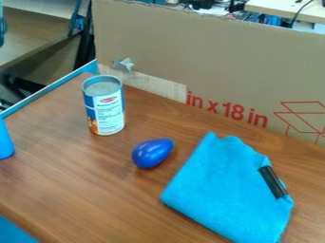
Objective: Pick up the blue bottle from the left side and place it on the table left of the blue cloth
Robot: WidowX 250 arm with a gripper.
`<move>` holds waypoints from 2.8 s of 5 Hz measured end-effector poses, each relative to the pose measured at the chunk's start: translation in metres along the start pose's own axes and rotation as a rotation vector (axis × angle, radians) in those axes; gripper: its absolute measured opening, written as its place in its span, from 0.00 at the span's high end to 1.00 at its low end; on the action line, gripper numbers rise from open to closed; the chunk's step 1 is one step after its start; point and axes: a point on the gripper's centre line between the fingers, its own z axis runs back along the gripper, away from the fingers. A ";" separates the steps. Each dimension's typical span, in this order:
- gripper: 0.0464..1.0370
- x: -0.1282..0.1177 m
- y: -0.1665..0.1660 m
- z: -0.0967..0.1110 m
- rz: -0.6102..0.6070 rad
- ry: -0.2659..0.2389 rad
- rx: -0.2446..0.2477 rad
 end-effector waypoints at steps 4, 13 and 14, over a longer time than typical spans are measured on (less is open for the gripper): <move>0.64 0.000 -0.012 -0.028 -0.004 0.015 -0.074; 0.73 -0.059 -0.266 -0.018 -0.638 -0.073 0.051; 0.73 -0.057 -0.267 -0.015 -0.635 -0.046 0.050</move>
